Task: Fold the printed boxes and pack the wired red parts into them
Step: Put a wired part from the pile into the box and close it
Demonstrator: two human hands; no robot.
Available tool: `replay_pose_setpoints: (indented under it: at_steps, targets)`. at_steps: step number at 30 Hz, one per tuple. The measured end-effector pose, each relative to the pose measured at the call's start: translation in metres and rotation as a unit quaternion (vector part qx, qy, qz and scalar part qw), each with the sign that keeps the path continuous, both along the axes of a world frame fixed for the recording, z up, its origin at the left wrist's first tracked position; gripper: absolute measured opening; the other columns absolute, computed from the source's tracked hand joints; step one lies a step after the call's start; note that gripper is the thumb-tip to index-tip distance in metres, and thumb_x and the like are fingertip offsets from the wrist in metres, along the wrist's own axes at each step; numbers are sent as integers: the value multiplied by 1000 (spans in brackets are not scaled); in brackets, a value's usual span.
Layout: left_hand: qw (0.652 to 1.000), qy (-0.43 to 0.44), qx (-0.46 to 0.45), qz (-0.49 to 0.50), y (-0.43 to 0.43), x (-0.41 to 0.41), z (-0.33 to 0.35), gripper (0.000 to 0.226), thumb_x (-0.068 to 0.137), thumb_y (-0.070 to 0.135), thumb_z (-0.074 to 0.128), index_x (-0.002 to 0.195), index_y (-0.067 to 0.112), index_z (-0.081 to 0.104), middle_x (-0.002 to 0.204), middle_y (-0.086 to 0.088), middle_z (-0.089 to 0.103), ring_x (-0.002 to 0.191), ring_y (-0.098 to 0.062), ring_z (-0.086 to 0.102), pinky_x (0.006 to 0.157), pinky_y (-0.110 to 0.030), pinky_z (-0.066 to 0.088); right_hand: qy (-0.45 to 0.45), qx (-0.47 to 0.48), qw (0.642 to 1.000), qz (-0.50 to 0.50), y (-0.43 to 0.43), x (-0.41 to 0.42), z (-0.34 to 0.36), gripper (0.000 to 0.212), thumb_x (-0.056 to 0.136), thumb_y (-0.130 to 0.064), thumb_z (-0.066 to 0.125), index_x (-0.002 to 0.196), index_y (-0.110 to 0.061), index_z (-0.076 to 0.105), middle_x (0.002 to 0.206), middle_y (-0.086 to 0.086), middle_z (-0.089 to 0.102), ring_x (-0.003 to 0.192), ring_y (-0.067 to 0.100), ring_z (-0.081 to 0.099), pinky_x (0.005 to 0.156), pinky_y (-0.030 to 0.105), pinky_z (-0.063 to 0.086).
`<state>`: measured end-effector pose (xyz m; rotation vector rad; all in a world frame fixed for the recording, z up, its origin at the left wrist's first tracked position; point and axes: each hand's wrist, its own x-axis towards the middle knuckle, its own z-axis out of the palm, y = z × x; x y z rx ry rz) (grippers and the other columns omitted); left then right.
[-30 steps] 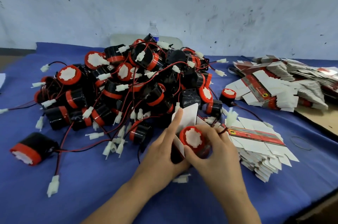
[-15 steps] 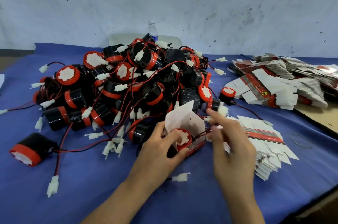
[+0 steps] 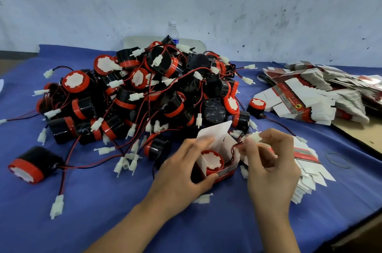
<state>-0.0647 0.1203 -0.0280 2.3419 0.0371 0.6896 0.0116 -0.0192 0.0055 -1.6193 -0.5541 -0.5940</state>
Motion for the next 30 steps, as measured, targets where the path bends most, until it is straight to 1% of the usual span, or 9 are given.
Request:
replay_pose_setpoints:
  at_steps: [3, 7, 10, 14, 17, 18, 21, 26, 30]
  targets:
    - [1000, -1, -5, -1, 1, 0, 1, 75, 80, 46, 64, 138, 57, 19, 130, 31, 36, 113, -3, 50, 95, -39, 49, -4, -25, 999, -21, 0, 5, -4, 30, 82, -27, 71, 86, -40, 44, 82, -21, 60, 72, 4, 66, 66, 36, 55]
    - [1000, -2, -8, -7, 1, -1, 2, 80, 79, 45, 65, 140, 59, 14, 132, 32, 35, 118, 2, 45, 96, -36, 49, -9, -40, 999, -12, 6, 6, -6, 42, 84, -18, 70, 104, -43, 42, 82, -26, 61, 72, -2, 58, 61, 7, 41]
    - [1000, -8, -10, -10, 0, -1, 1, 82, 78, 45, 64, 139, 63, 13, 132, 34, 34, 119, 8, 41, 95, -33, 49, -61, -88, 994, -26, 3, 10, -7, 27, 88, -14, 66, 97, -34, 50, 68, -20, 53, 68, 5, 51, 60, 3, 36]
    - [1000, -9, -8, -9, 0, -2, 2, 81, 77, 47, 63, 138, 65, 12, 130, 34, 34, 119, 9, 40, 94, -33, 50, -126, -168, 977, -31, -1, 15, -7, 7, 90, -14, 60, 94, -10, 64, 81, -9, 58, 68, 6, 46, 65, 13, 39]
    - [1000, -8, -11, -11, -1, -3, 1, 79, 77, 49, 62, 138, 64, 13, 127, 30, 38, 114, 4, 45, 92, -34, 51, -175, -290, 940, -45, 0, 15, -1, 7, 86, -15, 62, 88, -12, 68, 80, -2, 66, 67, 23, 53, 57, 33, 45]
    - [1000, -7, -14, -12, 0, -2, 1, 79, 78, 50, 63, 139, 62, 15, 126, 29, 39, 113, 3, 47, 91, -34, 51, -189, -341, 920, -44, 0, 14, 0, 1, 83, -14, 68, 84, -14, 68, 77, -3, 65, 65, 25, 53, 55, 34, 45]
    - [999, -3, -28, -18, 0, 0, -1, 78, 79, 46, 65, 141, 59, 19, 128, 28, 40, 114, -2, 50, 92, -36, 51, -167, -452, 876, -31, 1, 9, 3, 20, 68, -7, 82, 76, -17, 67, 70, -4, 64, 61, 26, 51, 54, 34, 45]
    - [999, 2, -39, -37, -3, 2, -4, 75, 81, 57, 61, 143, 56, 20, 129, 26, 41, 113, -6, 52, 91, -37, 51, -101, -534, 839, -24, 2, 6, 17, 14, 81, -9, 69, 88, -21, 66, 86, -7, 66, 77, 22, 45, 69, 33, 38]
    - [999, 4, -35, -35, -3, 2, -3, 75, 79, 66, 53, 143, 57, 15, 131, 28, 38, 117, -5, 49, 92, -36, 51, -93, -491, 864, -65, 5, 4, 24, 34, 76, 0, 65, 104, -16, 56, 66, -11, 44, 72, 24, 39, 66, 35, 32]
